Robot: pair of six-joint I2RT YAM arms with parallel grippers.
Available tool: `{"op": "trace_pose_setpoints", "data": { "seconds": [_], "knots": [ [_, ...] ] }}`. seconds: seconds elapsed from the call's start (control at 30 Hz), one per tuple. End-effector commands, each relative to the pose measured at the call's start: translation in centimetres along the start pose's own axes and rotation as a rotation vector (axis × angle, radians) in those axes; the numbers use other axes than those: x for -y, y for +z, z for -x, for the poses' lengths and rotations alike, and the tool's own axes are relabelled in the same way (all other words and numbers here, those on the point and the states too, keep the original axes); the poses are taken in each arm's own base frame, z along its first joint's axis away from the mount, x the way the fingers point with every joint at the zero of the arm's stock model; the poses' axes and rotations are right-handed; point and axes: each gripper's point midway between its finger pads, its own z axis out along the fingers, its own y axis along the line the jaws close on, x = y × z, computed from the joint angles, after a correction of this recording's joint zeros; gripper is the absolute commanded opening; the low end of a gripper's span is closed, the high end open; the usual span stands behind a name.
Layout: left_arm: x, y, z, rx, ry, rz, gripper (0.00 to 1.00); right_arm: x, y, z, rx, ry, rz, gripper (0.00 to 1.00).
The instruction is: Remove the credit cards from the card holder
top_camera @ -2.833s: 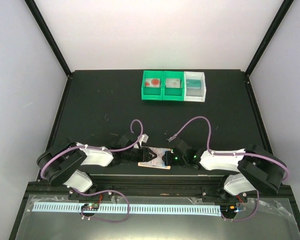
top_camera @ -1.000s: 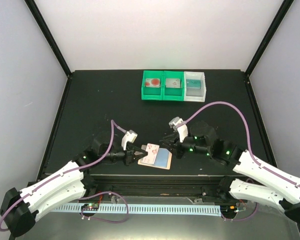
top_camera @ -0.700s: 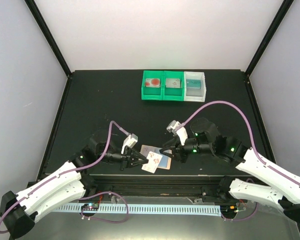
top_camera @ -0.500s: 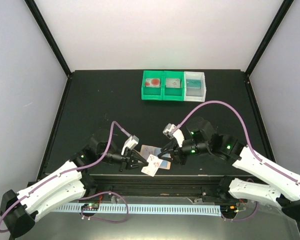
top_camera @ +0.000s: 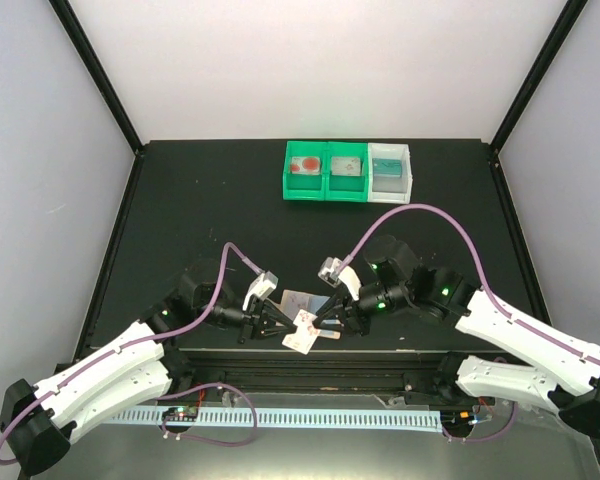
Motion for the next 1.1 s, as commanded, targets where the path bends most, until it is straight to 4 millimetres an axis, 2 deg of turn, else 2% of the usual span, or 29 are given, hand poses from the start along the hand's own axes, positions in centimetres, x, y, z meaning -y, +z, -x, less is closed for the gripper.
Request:
{"op": "trace_pose_setpoints", "data": {
  "seconds": [0.0, 0.1, 0.17, 0.27, 0.3, 0.33, 0.43, 0.53, 0.6, 0.8, 1.0, 1.07],
  "knots": [
    [1.0, 0.0, 0.7, 0.001, 0.049, -0.028, 0.02, -0.3, -0.1, -0.3, -0.009, -0.014, 0.024, 0.24],
    [0.8, 0.0, 0.6, 0.001, 0.044, -0.019, 0.02, -0.4, 0.0, -0.5, -0.013, -0.013, 0.032, 0.07],
    [0.8, -0.1, 0.7, 0.003, 0.046, -0.010, 0.02, -0.4, 0.0, -0.4, -0.012, -0.013, 0.033, 0.01],
    [0.8, -0.2, 0.8, 0.011, 0.052, 0.001, 0.02, -0.7, 0.1, -0.5, -0.009, -0.010, 0.057, 0.01],
    [0.7, -0.2, 0.9, 0.016, 0.056, 0.010, 0.06, -0.7, 0.1, -0.4, -0.004, -0.009, 0.058, 0.01],
    [0.5, -0.3, 1.0, 0.021, 0.054, 0.026, 0.12, -0.7, 0.1, -0.3, 0.004, -0.009, 0.058, 0.01],
    [-0.9, -0.7, 1.6, 0.050, 0.046, 0.137, 0.51, -0.1, 0.0, 0.0, 0.025, 0.003, 0.023, 0.01],
    [-2.6, -1.6, 2.2, 0.085, 0.044, 0.270, 0.75, 1.4, -0.1, 0.4, 0.053, 0.052, -0.015, 0.01],
    [-2.9, -2.2, 2.7, 0.113, 0.057, 0.317, 0.97, 2.7, -0.5, 1.0, 0.085, 0.083, -0.057, 0.01],
    [-4.1, -4.2, 4.0, 0.210, 0.078, 0.468, 0.99, 8.4, -3.6, 3.8, 0.217, 0.177, -0.236, 0.01],
    [-6.0, -6.0, 4.2, 0.258, 0.069, 0.618, 0.99, 15.5, -8.6, 7.0, 0.401, 0.281, -0.475, 0.01],
    [-6.3, -5.8, 4.0, 0.254, 0.072, 0.620, 0.99, 18.1, -10.3, 7.9, 0.462, 0.305, -0.571, 0.01]
  ]
}}
